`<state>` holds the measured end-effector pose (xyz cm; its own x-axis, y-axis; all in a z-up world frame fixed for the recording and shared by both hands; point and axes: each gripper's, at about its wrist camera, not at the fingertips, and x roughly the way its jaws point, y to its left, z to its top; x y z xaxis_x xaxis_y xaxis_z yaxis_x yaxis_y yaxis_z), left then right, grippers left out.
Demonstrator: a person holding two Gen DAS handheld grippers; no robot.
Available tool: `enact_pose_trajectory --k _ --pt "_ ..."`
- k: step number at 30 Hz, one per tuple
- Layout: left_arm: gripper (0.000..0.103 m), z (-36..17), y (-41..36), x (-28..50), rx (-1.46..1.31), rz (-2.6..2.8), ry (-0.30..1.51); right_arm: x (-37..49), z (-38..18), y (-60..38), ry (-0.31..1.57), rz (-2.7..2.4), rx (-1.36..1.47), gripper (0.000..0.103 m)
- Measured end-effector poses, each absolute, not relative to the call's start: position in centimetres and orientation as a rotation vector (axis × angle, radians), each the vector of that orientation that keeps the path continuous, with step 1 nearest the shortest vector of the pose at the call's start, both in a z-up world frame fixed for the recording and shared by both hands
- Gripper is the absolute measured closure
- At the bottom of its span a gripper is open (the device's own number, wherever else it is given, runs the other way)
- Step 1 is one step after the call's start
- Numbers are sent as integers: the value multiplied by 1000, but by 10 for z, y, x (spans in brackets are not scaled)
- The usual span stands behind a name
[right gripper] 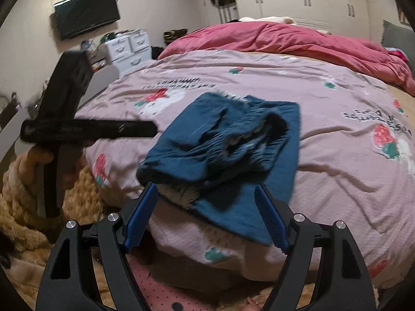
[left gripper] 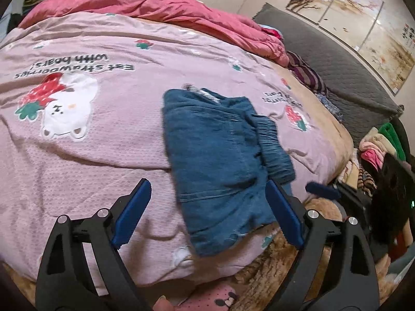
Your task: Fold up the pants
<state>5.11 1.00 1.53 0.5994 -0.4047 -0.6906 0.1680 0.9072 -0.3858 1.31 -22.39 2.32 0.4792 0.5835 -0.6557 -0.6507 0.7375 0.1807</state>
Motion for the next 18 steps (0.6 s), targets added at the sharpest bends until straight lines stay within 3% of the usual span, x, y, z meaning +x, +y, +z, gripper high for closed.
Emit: enact_pose_trajectory --k 18 --pt "20 8 32 79 -321 -284 896 3 22 -180 655 812 -302 31"
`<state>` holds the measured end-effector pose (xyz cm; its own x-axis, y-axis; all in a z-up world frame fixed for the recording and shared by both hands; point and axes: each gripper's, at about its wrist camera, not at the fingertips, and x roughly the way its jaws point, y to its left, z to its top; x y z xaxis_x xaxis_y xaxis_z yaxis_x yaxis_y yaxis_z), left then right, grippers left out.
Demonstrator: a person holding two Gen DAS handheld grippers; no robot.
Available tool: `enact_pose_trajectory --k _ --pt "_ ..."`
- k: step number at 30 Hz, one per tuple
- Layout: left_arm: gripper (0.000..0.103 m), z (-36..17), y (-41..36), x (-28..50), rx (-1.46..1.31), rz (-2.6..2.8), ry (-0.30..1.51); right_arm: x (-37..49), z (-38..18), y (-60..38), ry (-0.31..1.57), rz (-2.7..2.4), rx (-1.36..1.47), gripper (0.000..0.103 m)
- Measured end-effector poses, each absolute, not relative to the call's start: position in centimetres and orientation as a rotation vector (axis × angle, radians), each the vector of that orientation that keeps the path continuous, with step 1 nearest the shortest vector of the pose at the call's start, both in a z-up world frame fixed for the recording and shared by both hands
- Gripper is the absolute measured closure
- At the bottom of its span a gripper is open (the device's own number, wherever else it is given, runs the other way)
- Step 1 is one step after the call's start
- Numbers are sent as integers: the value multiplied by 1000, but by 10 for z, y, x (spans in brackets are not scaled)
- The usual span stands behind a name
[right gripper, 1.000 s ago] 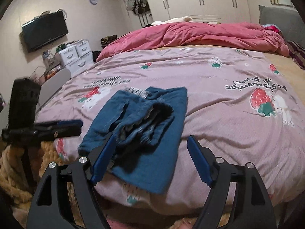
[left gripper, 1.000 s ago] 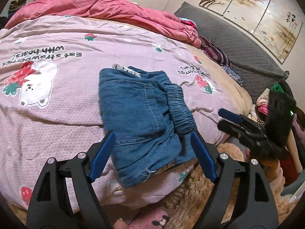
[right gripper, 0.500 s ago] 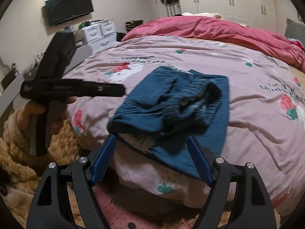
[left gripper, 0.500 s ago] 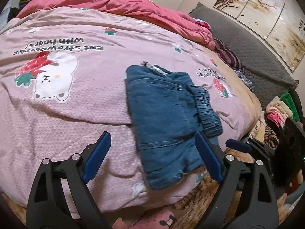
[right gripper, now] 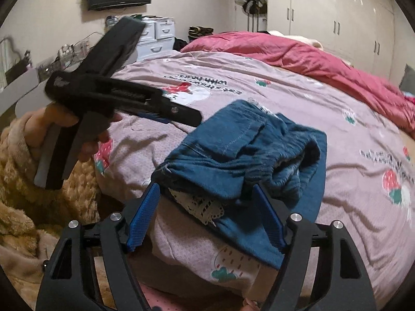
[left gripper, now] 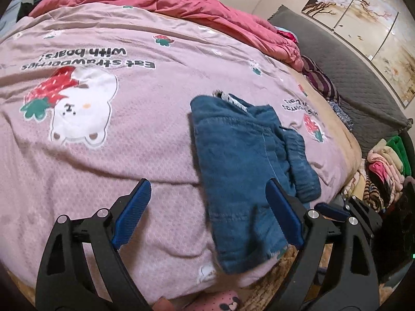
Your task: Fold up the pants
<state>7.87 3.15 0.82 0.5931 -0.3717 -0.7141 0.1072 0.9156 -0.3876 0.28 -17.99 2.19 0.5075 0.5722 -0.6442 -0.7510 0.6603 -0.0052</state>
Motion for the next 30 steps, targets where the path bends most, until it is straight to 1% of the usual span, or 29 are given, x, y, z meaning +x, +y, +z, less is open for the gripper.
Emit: enact_pose_trajectory --k 2,5,6,8,10,11,12,15,21,23,25,27,30 --pt "20 8 30 88 -315 -289 899 3 23 -174 627 817 -344 32" --pt "21 5 25 100 -307 -311 914 4 19 -162 598 833 -422 36" --pt "26 3 22 106 -298 -316 922 6 16 -158 596 835 -451 38" --pt "33 -3 16 116 -279 -319 946 10 7 -149 596 813 -522 43" --pt "37 -11 11 124 -268 -315 977 12 1 -141 575 815 -573 61" --pt "39 -16 9 128 -262 -313 985 13 -1 -139 579 835 -571 83" --pt "39 -17 8 130 -259 -309 989 15 -3 -139 598 842 -561 93" --pt "39 -19 7 132 -257 -311 984 15 -2 -146 645 861 -530 96" --pt "37 -24 6 134 -265 -313 981 16 -23 -158 703 839 -485 95" --pt "36 -24 5 134 -261 -309 978 15 -22 -161 707 840 -450 94" --pt "36 -23 5 133 -263 -308 975 15 -15 -168 727 851 -399 84" --pt "35 -21 7 130 -278 -310 969 16 -3 -182 734 860 -306 66" --pt "33 -19 10 123 -319 -323 960 20 18 -211 704 802 -177 63"
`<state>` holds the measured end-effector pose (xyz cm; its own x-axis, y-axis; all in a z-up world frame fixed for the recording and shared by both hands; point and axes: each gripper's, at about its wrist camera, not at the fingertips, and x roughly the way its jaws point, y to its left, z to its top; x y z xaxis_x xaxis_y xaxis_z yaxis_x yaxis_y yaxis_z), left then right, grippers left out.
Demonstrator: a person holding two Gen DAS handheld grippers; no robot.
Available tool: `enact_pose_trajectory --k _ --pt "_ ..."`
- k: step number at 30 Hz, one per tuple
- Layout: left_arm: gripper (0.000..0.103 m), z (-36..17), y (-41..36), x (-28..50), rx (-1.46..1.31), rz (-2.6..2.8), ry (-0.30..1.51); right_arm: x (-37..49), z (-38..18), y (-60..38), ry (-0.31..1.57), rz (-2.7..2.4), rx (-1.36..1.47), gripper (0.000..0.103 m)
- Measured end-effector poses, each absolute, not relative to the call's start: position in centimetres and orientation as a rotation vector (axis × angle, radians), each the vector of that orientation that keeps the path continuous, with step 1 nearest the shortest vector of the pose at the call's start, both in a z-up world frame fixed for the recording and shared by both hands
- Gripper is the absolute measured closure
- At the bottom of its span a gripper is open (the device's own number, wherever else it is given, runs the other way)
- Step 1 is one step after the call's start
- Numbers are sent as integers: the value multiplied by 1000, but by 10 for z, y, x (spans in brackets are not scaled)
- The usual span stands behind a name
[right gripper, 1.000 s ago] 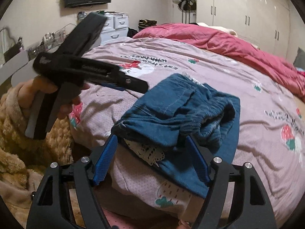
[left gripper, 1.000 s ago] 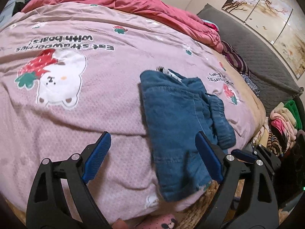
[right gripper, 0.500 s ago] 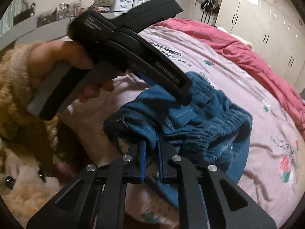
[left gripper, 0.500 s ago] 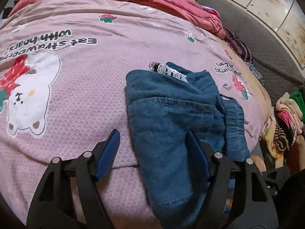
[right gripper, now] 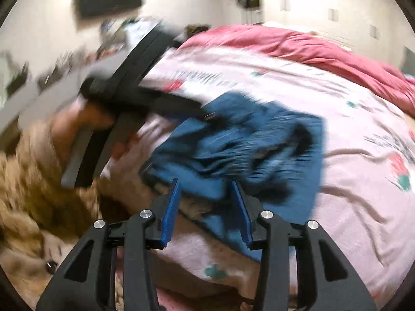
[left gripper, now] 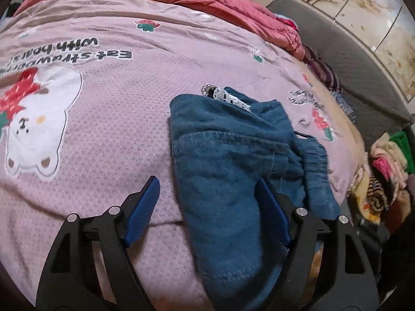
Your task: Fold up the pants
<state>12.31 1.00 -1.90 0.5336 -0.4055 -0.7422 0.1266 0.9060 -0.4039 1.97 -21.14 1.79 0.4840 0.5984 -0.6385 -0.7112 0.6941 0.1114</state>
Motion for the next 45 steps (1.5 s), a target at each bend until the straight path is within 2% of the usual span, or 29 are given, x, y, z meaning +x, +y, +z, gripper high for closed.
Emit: enact_pose_trajectory --k 2,11,13,15,16,24,26,28,29,31,39,45 --pt "33 -18 11 116 -334 -324 952 33 25 -235 707 706 -103 58" --pt "33 -24 3 100 -392 -355 968 98 -5 -284 887 560 182 57" --pt "34 -25 1 101 -389 -349 971 108 -6 -282 897 575 206 57" --pt "44 -25 -2 103 -382 -348 973 116 -6 -276 910 588 196 57" --pt "46 -24 -4 103 -374 -349 974 120 -8 -274 922 587 190 57" --pt "47 -27 -8 116 -359 -355 972 140 -11 -259 934 639 200 60" --pt "48 -28 -9 121 -356 -355 970 147 -17 -258 942 644 208 64" --pt "67 -27 -13 122 -334 -359 968 148 -18 -255 944 660 194 77" --pt "72 -25 -14 121 -330 -367 964 144 -16 -252 923 674 163 83" --pt "74 -20 -17 118 -315 -363 948 136 -8 -248 882 679 119 89" --pt "77 13 -15 105 -307 -354 858 117 29 -236 728 693 37 92" --pt "77 35 -6 121 -296 -319 803 140 48 -222 675 708 39 92"
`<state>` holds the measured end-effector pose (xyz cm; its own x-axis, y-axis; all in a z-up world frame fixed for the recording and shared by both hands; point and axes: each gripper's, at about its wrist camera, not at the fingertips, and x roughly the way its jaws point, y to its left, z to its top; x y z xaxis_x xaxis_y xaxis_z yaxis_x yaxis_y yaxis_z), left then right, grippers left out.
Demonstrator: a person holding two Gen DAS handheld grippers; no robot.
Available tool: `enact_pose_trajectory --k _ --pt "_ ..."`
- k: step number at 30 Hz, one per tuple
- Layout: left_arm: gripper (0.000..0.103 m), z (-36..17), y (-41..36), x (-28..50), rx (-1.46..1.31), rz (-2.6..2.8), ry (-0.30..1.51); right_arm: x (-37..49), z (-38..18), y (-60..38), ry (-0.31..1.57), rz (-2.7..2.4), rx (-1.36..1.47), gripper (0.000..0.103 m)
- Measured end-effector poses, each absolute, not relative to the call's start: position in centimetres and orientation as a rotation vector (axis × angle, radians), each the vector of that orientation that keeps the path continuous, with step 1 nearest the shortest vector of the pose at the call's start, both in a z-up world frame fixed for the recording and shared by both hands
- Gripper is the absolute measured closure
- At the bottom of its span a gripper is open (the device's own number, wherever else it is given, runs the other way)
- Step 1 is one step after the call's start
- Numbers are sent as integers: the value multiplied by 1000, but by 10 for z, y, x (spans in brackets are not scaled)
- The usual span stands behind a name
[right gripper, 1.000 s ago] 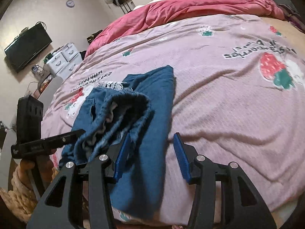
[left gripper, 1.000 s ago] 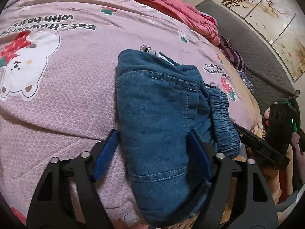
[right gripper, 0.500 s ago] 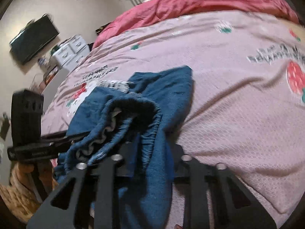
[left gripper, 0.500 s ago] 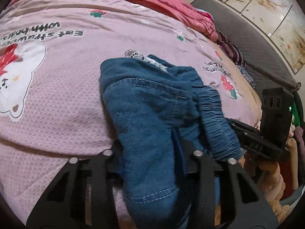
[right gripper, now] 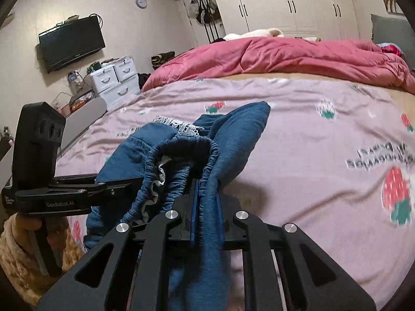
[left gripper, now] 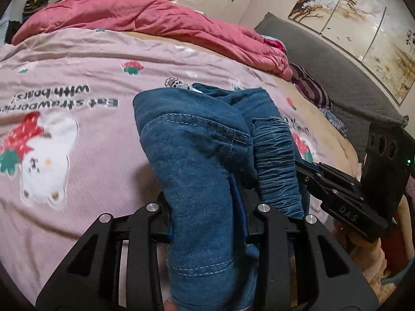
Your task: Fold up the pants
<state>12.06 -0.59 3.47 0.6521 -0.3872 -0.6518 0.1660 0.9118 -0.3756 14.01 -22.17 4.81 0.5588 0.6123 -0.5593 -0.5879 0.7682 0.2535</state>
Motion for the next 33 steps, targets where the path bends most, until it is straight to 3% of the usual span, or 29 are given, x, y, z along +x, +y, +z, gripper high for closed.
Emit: enact_pose_trajectory --k 26,30,33 --pt "76 3 15 190 -295 -253 854 220 14 -194 787 655 63 92" --pt "68 -7 15 189 -287 -235 870 224 -2 -200 840 627 74 88" --pt "63 -16 16 190 -290 -225 887 227 -11 -203 874 588 67 78"
